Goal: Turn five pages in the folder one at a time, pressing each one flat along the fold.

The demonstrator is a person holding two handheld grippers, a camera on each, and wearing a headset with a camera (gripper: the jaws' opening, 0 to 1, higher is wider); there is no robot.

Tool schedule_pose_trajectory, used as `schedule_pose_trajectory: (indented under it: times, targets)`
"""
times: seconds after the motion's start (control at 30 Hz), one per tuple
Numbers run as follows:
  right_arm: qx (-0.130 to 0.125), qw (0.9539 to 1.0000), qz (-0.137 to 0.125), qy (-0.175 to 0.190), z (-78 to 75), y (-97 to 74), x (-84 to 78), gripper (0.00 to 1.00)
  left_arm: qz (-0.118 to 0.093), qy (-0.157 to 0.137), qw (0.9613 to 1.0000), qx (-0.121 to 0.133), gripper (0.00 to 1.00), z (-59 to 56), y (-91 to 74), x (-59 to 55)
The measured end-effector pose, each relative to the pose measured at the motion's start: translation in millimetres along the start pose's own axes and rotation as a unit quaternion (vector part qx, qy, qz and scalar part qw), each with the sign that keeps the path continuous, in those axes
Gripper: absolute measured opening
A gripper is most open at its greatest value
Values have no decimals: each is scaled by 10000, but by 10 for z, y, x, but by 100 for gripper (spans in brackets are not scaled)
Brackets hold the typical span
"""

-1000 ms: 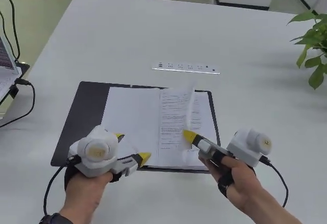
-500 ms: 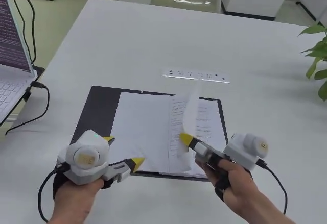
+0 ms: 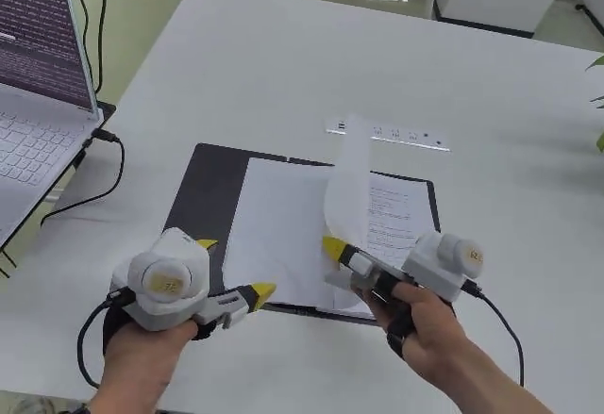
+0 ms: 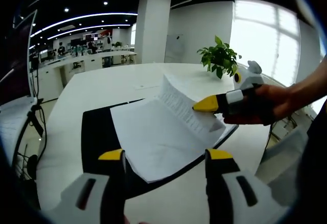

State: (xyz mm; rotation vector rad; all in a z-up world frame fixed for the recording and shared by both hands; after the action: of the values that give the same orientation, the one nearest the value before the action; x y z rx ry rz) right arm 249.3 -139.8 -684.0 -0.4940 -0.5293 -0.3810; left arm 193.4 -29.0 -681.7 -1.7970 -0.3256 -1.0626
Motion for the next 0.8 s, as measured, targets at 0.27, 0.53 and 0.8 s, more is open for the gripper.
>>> schedule_pose_trajectory:
  times: [0.27,0.53,0.8]
  targets:
    - [86,9999,126,2,108,197,-73,0,25,-27,10000,-9,62,47,-74,-72]
    - [174,9995,245,14,202,368,-148,0,28,-78,10000,-15,61,112,-95,-95]
    - [185,9990,403,81,202,506,-252,0,11,-157,9999,17,62,185,-134,-114]
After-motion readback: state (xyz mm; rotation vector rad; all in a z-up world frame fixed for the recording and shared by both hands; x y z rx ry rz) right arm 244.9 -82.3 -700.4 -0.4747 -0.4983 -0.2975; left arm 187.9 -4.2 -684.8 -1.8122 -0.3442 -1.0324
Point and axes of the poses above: the centre of the closed fingertips' face, and the gripper's own axes: y roughly forward along the fingers, z roughly to its left, x roughly out of its top, the point moved 1 cm from there along -y, roughly backward along the fingers, and after that the axes turned 9 degrees about z, right-handed, at the moved point
